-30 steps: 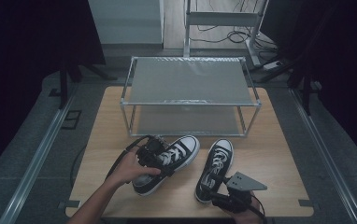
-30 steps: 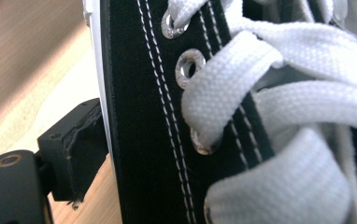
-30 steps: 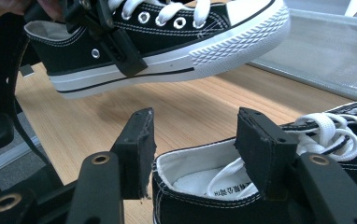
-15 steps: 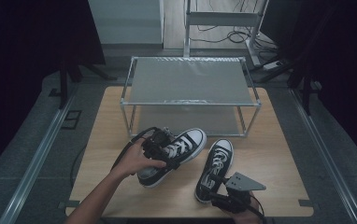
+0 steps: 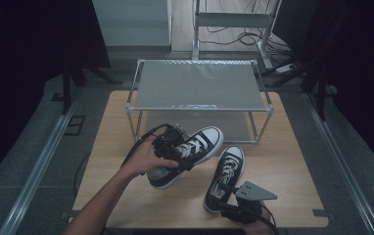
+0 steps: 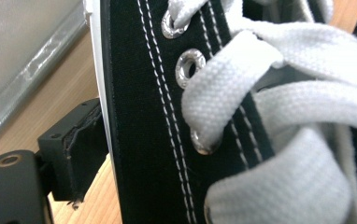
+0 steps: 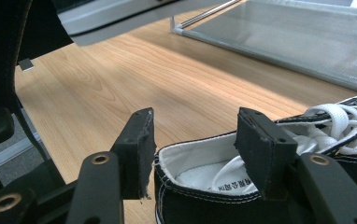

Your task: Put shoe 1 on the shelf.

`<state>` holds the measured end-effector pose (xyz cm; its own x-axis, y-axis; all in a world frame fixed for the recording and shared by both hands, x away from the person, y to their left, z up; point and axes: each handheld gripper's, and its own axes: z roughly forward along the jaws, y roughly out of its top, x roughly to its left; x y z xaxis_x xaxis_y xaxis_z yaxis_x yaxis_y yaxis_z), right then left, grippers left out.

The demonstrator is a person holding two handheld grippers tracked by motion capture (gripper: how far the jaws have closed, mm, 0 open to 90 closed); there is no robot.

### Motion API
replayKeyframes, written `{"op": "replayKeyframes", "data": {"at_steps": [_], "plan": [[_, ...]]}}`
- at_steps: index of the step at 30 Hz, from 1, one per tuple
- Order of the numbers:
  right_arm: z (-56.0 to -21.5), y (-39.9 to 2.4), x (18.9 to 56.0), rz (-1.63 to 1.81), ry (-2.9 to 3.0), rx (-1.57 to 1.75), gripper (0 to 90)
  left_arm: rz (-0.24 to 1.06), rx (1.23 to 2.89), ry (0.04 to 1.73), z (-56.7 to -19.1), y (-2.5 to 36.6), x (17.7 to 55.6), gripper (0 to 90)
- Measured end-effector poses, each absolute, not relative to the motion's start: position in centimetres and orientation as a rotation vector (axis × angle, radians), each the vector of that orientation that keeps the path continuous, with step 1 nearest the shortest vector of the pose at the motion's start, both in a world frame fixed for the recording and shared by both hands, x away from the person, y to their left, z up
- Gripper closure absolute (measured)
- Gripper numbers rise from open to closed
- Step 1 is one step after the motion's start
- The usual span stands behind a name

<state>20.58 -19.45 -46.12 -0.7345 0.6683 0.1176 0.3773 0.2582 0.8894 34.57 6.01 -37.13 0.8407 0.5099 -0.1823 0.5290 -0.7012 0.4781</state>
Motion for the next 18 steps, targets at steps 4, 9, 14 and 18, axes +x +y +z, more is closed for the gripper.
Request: {"op": "replayKeyframes", "data": {"at_steps": [4,9,14,18], "plan": [[-46.2,-19.4,20.6,1.465,2.253,0.966,47.1,-0.039,2.494,0.758,-36.5,5.8,34.9,13.5],[-46.3,-19.3,20.6,1.463,2.259,0.966,47.0,-0.039,2.493,0.749,-35.8,5.6,35.2,13.6],[-46.4,-19.3,20.7,1.456,2.267,0.968,47.0,-0.023,2.514,0.733,-34.8,5.4,35.6,13.5],[-46.5,-19.3,20.7,1.455,2.267,0.970,47.0,-0.010,2.520,0.730,-34.1,5.2,35.8,13.5]]}}
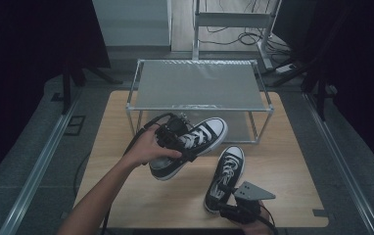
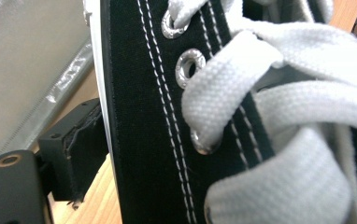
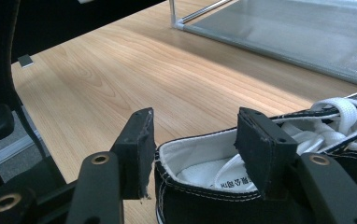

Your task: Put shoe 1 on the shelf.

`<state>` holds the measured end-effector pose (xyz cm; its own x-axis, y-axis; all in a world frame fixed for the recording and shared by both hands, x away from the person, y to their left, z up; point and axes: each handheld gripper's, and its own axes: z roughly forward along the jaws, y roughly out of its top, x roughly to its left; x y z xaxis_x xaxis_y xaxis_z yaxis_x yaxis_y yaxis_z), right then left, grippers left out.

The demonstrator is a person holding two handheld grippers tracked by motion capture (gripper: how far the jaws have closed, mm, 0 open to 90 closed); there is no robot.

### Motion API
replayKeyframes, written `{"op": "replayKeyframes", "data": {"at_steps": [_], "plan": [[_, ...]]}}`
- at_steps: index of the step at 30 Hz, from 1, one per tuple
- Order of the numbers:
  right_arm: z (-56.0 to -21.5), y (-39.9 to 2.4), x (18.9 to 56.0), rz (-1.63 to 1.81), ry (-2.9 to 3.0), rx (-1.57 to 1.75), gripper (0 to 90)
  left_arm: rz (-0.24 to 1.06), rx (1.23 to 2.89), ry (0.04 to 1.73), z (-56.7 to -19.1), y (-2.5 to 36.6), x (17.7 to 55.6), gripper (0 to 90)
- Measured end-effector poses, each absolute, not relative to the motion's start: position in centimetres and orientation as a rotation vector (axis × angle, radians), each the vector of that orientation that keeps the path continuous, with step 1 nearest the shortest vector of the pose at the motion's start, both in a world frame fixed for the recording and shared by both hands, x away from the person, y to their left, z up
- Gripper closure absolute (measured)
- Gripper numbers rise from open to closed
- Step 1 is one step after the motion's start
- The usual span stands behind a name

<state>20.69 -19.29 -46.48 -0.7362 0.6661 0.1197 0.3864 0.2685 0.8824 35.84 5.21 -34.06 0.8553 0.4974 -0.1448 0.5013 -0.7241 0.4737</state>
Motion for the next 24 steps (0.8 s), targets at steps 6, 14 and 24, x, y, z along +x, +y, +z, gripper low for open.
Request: {"op": "replayKeyframes", "data": {"at_steps": [6,14,24], "plan": [[-46.6,-19.2,20.7,1.453,2.270,0.974,47.0,-0.012,2.531,0.718,-32.8,5.1,36.3,13.5],[-46.7,-19.3,20.8,1.450,2.274,0.979,46.9,-0.009,2.503,0.763,-31.7,5.4,37.7,13.6],[-46.9,-19.2,20.9,1.450,2.282,0.985,46.8,-0.005,2.492,0.778,-30.3,5.8,39.2,13.5]]}}
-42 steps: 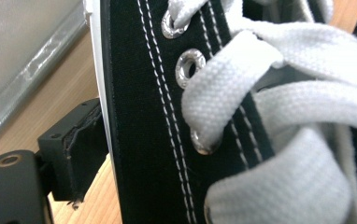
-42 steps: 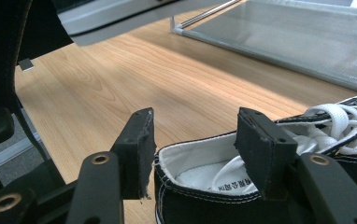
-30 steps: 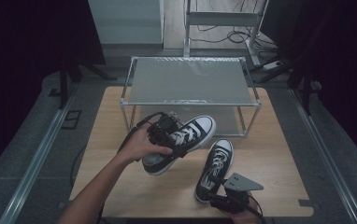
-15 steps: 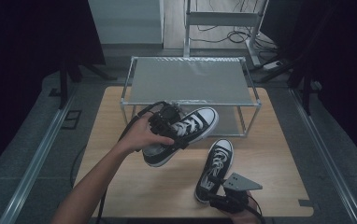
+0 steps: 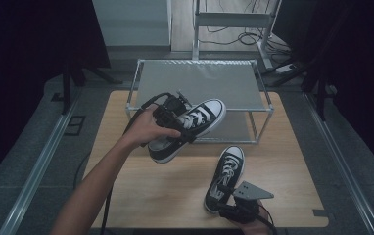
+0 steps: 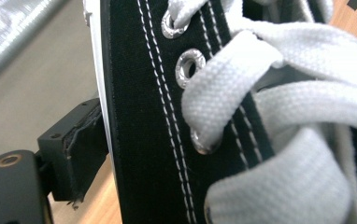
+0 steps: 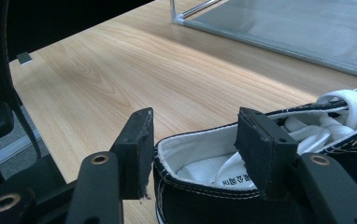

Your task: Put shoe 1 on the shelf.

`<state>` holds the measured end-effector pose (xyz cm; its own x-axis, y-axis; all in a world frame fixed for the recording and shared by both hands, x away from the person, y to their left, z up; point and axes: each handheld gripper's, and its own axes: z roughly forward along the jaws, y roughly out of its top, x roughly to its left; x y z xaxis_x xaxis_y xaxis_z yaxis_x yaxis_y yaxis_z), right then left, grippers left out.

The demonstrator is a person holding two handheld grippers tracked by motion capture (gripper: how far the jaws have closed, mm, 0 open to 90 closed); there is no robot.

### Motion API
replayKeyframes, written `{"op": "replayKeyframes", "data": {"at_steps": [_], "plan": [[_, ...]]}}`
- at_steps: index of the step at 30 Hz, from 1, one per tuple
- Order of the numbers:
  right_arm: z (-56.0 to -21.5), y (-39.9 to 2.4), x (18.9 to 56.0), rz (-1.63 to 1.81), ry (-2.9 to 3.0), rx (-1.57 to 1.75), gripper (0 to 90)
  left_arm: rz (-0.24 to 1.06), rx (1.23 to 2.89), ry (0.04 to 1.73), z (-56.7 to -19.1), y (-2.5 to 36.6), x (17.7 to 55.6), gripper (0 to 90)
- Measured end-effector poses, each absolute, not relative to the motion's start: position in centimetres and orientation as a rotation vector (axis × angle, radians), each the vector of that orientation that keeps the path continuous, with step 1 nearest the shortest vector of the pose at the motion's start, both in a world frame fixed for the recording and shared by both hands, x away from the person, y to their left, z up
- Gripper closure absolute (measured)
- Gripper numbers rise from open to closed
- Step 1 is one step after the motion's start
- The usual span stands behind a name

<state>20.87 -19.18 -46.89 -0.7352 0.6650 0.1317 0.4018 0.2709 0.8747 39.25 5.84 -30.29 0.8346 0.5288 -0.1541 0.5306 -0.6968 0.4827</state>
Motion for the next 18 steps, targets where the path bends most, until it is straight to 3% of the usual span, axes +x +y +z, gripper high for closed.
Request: {"op": "replayKeyframes", "data": {"at_steps": [18], "plan": [[-46.9,-19.3,20.9,1.455,2.283,0.994,46.3,-0.003,2.461,0.885,-27.5,5.3,43.2,13.5]]}}
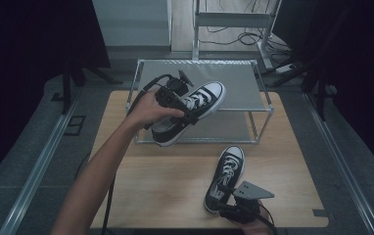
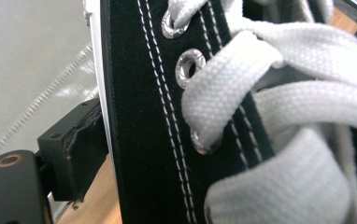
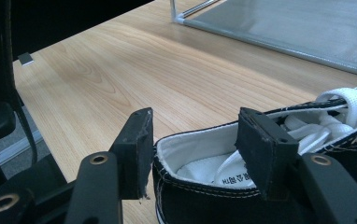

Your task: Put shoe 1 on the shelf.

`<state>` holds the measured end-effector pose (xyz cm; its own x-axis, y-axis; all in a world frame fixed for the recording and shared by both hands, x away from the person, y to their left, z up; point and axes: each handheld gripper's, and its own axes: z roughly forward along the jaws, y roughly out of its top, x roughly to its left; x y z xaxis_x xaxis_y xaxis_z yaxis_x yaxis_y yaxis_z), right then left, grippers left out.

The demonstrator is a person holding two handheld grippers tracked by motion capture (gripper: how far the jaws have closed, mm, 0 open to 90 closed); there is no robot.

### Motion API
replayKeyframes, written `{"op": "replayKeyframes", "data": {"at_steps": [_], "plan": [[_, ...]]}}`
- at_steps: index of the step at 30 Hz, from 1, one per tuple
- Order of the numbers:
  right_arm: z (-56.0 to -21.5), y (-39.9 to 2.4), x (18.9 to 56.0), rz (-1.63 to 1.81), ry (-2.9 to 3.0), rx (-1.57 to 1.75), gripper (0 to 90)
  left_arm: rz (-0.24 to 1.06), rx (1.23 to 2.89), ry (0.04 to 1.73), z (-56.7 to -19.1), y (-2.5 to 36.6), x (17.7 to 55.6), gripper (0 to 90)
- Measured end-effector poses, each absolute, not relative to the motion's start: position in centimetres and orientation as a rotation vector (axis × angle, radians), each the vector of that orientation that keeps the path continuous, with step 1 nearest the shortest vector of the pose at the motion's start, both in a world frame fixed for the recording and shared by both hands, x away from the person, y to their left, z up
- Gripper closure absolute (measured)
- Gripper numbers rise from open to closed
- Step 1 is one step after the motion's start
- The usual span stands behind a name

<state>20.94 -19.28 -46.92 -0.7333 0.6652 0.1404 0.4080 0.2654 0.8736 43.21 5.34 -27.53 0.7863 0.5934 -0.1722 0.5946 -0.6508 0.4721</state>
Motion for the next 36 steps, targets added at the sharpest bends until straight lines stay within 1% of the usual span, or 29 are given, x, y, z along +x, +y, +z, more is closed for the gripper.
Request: {"op": "replayKeyframes", "data": {"at_steps": [10,12,15,21,25,32,36], "plan": [[-46.8,-19.4,20.8,1.462,2.276,0.994,46.3,0.010,2.461,0.952,-26.5,4.7,45.4,13.5],[-46.8,-19.4,20.8,1.464,2.272,0.992,46.3,0.008,2.435,0.987,-26.2,4.5,46.1,13.5],[-46.7,-19.5,20.8,1.468,2.270,0.989,46.3,0.011,2.437,1.003,-26.1,4.5,46.7,13.5],[-46.1,-19.2,20.3,1.489,2.268,0.967,46.3,0.026,2.414,1.102,-25.9,4.3,48.6,13.5],[-45.9,-19.0,20.0,1.499,2.270,0.950,46.3,0.039,2.418,1.137,-26.0,4.2,49.5,13.5],[-45.8,-19.1,20.0,1.504,2.269,0.951,46.4,0.038,2.377,1.199,-26.0,4.2,50.8,13.5],[-45.8,-19.1,20.0,1.506,2.268,0.950,46.4,0.045,2.330,1.263,-26.2,4.3,51.7,13.5]]}}
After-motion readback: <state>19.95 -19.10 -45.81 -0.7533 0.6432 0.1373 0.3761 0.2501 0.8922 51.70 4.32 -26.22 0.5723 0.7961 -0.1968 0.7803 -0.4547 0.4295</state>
